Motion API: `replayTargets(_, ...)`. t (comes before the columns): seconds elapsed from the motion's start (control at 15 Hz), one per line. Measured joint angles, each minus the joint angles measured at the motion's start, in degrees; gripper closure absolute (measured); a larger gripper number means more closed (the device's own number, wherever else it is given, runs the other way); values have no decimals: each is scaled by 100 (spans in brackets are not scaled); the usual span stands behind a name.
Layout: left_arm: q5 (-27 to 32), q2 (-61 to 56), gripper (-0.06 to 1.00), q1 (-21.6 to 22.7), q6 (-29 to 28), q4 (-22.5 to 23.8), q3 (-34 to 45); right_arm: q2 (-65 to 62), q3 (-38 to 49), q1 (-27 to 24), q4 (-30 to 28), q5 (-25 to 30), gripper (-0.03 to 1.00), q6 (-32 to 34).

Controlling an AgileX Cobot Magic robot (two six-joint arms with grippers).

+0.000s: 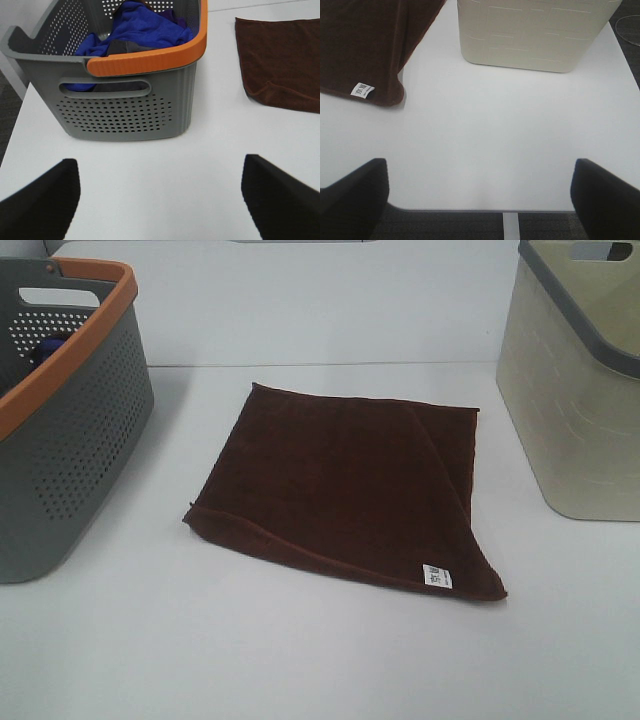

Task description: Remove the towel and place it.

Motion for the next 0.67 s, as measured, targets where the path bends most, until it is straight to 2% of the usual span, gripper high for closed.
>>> replayTargets(0.27,-29,0,12,23,57,-34,0,0,0,0,0,-6,1,0)
replayTargets(0.47,-29,0,12,390,69,-69,0,0,0,0,0,-6,1,0)
replayTargets(0.67,-29,0,12,453,69,-74,0,0,0,0,0,-11,1,0)
